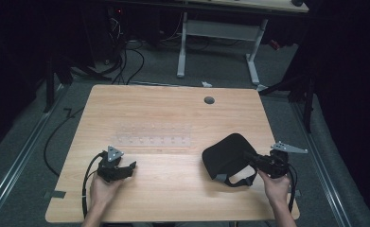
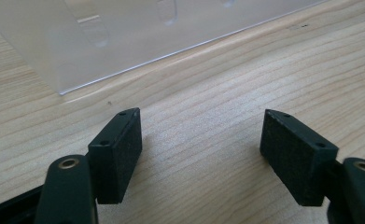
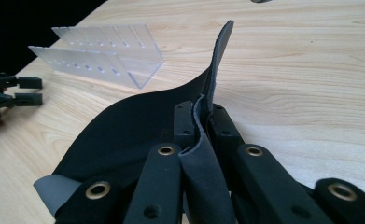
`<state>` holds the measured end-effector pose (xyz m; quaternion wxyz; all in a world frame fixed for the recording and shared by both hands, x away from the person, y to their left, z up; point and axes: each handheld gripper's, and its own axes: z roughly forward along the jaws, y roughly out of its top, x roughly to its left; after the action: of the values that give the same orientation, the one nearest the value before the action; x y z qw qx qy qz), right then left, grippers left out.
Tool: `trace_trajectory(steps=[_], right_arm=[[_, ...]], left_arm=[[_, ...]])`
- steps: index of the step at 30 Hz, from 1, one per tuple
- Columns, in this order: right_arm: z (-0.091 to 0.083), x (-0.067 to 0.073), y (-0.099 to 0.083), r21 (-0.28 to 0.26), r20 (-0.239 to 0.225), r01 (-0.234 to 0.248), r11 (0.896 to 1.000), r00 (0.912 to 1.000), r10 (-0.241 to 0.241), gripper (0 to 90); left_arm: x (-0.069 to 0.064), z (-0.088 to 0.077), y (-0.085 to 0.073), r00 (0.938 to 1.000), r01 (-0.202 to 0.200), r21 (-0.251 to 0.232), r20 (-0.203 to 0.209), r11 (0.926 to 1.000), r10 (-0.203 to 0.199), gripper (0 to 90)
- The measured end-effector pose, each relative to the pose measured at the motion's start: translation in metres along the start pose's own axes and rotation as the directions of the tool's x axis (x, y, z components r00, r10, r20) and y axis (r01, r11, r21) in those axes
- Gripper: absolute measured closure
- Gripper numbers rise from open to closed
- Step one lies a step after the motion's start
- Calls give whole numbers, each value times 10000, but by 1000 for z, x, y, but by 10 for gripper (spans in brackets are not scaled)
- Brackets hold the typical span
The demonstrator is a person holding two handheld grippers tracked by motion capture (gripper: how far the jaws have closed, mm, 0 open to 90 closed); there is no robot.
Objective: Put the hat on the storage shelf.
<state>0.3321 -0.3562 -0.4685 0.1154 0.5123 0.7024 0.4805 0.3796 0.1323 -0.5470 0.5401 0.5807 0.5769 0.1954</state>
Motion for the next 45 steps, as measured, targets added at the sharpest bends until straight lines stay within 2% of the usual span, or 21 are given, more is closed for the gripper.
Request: trace_trajectory(steps=[4, 8, 13, 18, 20, 23, 26, 31, 40, 41, 42, 45], right_arm=[[-4, 7, -2, -158, -112, 34, 9999, 9999, -36, 846], [-4, 12, -3, -176, -229, 64, 9998, 9997, -68, 846], [-1, 21, -2, -149, -425, 224, 9996, 9988, -230, 846], [1, 26, -1, -182, -598, 278, 9994, 9978, -288, 846], [3, 29, -1, -183, -707, 313, 9993, 9970, -325, 846], [5, 32, 0, -173, -816, 340, 9993, 9960, -353, 846], [9, 36, 0, -142, -978, 334, 9993, 9946, -346, 846], [13, 41, 0, -122, -1114, 375, 9992, 9930, -387, 846], [21, 52, 3, -52, -1386, 516, 9987, 9890, -518, 846], [21, 54, 4, -42, -1471, 495, 9988, 9879, -495, 846], [21, 54, 4, -42, -1471, 495, 9988, 9879, -495, 846], [22, 57, 5, -65, -1582, 527, 9986, 9860, -531, 846]], left_arm=[[-1, 0, 1, 10000, -75, 156, -2, 9999, 75, 288], [-3, -1, 1, 9999, -126, 75, 56, 9999, 125, 300], [-11, -8, 7, 9988, -44, -123, 489, 9999, 50, 304], [-21, -15, 8, 9953, -264, 39, 936, 9996, 259, 298], [-26, -17, 8, 9928, -215, 54, 1181, 9998, 207, 293], [-33, -22, 8, 9850, -223, 166, 1716, 9996, 191, 279], [-44, -26, 7, 9759, -416, 313, 2155, 9986, 339, 256], [-62, -33, 6, 9577, -588, 380, 2840, 9975, 456, 253], [-90, -37, 5, 9292, -938, 345, 3620, 9950, 750, 253], [-96, -39, 5, 9216, -933, 375, 3815, 9949, 720, 249], [-96, -39, 5, 9216, -933, 375, 3815, 9949, 720, 249], [-104, -40, 4, 9115, -934, 326, 4049, 9951, 723, 249]])
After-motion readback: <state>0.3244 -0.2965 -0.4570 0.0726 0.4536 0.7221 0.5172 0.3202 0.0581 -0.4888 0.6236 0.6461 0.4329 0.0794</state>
